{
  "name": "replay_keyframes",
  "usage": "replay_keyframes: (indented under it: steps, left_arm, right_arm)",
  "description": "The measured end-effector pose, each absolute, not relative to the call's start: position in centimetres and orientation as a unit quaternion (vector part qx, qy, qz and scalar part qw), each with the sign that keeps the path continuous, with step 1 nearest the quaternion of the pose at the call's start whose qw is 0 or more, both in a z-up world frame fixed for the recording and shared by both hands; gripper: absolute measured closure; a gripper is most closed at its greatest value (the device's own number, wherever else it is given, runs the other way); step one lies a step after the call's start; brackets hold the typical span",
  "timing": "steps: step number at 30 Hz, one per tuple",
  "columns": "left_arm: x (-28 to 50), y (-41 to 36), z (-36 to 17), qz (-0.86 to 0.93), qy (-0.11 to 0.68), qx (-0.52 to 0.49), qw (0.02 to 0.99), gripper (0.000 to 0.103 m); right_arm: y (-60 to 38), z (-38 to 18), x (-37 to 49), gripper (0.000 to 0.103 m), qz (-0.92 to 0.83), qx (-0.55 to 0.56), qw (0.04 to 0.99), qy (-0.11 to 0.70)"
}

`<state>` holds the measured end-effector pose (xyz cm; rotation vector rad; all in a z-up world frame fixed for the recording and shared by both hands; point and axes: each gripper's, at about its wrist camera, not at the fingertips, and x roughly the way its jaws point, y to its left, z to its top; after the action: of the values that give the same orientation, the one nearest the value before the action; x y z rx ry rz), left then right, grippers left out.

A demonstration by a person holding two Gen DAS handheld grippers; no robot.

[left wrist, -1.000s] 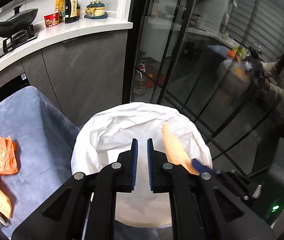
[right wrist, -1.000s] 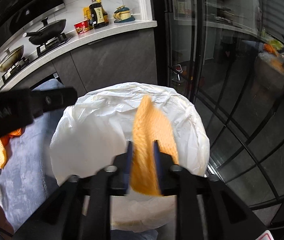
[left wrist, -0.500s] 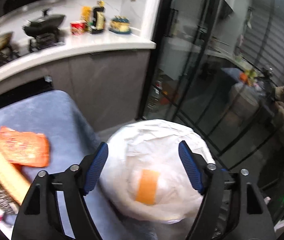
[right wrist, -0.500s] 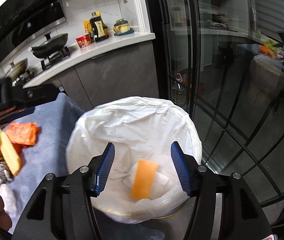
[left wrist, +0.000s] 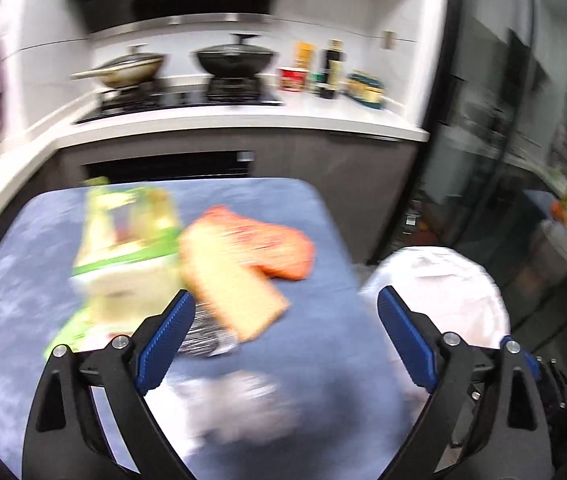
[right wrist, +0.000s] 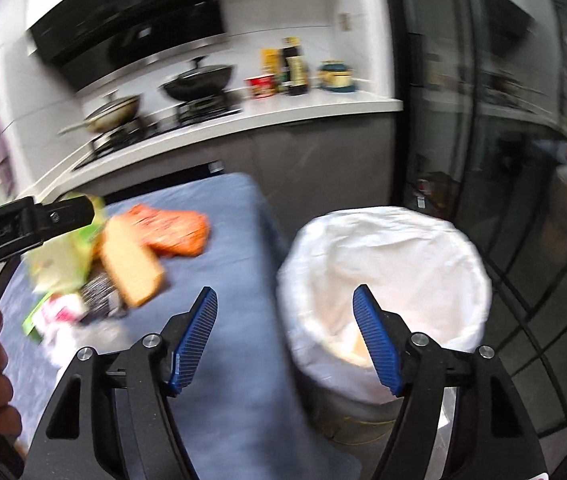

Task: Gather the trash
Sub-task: 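Return both tools to the table and grasp clear plastic bags with the right tool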

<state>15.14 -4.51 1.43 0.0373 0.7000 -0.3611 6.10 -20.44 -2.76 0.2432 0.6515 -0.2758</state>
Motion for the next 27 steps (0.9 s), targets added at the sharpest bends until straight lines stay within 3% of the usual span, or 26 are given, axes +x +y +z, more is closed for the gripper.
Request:
replay_keyframes:
  steps: [10, 16, 21, 26, 27]
  left_arm:
    - [13.9, 7.0, -2.2, -0.084, 0.377, -0.007, 0.922, 0.013]
    - [13.6, 9.9, -4.0, -0.064, 0.391, -0.005, 0.918, 0.013]
    - [13.6, 10.5, -5.0, -0.068, 0.402, -0.014, 0.913, 0.013]
    - [13.6, 10.1, -5.9, -0.075, 0.409, -0.013, 0.909, 0.012]
    - [13.6, 9.9, -6.1, -0.079, 0.412, -0.015, 0.908, 0.012]
  right_arm:
    - [-9.8, -6.8, 9.1, 0.034, -0.030, 0.102, 0.920, 0.376]
    - [-6.9, -8.7, 11.3, 0.027, -0.015, 0.088, 0.915, 0.395]
    - [-6.4, -9.8, 13.0, 0.028, -0.016, 0.095, 0.909, 0.405]
    - [-6.2, -10.2, 13.4, 0.070, 0.005, 0.106, 0.903, 0.416]
    - [-6.1, -10.2, 13.4, 0.074, 0.009, 0.102, 0.904, 0.416]
